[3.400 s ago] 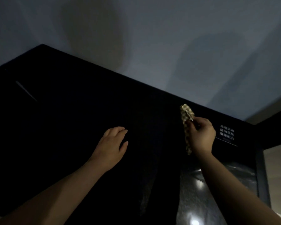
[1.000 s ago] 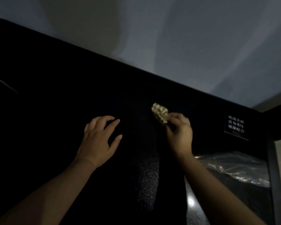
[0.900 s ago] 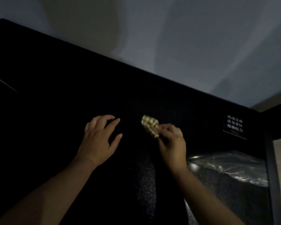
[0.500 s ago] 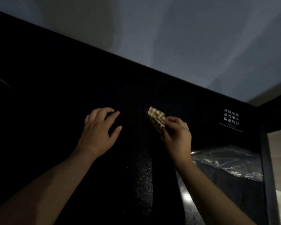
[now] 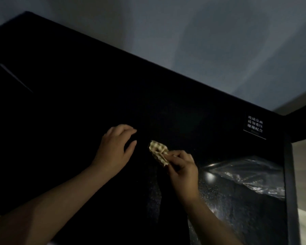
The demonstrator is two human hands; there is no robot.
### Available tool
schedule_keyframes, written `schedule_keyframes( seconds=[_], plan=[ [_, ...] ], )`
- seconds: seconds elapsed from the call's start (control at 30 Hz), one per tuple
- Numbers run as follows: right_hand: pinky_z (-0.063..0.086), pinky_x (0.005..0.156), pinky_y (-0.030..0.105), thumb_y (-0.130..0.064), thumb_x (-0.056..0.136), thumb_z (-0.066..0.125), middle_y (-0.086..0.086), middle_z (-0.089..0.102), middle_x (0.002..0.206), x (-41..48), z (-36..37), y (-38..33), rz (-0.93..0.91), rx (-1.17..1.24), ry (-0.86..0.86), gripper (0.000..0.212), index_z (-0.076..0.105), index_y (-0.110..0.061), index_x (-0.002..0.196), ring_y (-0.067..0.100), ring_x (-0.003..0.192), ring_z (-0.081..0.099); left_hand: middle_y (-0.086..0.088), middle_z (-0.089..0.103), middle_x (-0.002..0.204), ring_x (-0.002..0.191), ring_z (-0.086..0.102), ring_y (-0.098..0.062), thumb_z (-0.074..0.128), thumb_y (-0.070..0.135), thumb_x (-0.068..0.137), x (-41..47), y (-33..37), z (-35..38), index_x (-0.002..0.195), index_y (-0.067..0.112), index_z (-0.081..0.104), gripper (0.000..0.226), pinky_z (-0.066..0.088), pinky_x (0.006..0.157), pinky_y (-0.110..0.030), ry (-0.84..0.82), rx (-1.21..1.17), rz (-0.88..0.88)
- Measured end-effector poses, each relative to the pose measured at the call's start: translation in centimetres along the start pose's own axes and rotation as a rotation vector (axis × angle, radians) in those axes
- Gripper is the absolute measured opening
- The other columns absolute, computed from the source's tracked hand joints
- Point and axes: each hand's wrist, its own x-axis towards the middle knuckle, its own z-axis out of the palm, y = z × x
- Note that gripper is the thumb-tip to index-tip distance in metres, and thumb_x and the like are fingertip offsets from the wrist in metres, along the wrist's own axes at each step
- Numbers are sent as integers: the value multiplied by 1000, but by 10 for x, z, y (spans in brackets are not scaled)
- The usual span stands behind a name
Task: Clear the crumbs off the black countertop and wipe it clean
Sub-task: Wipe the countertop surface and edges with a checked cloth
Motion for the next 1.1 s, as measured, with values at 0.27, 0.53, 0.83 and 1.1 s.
schedule_keyframes(
  seconds=[0.27, 0.53, 0.83, 1.1],
  plan=[
    [54, 84, 37, -8, 80, 74, -10, 65, 100, 28, -17, -3, 139, -30, 109, 19, 75, -16, 97, 16, 98, 61, -2, 47, 135, 127, 39, -21, 55, 26, 92, -101, -2, -28, 133, 10, 50, 45, 37, 104, -34, -41, -3, -111],
    [34, 85, 3, 7, 73, 70, -13, 59, 97, -58, 17, -32, -91, -85, -67, 36, 75, -16, 99, 9, 93, 51, -3, 28, 152, 139, 20, -24, 47, 38, 95, -130, -30, -12, 144, 15, 35, 56, 23, 112, -39, -96, 197, -138],
    [36, 83, 2, -4, 81, 71, -16, 60, 102, -54, 5, -38, -40, -39, -49, 27, 74, -18, 104, 10, 100, 55, -3, 29, 151, 137, 20, -25, 47, 41, 94, -131, -35, -11, 144, 15, 36, 57, 18, 114, -40, -79, 200, -117],
    [29, 95, 4, 1, 77, 70, -6, 64, 106, -124, 24, -39, -174, -75, -233, 33, 74, -17, 103, 12, 104, 51, 0, 25, 152, 139, 17, -22, 46, 43, 94, -130, -36, -10, 145, 17, 33, 59, 20, 114, -38, -84, 230, -129]
  ],
)
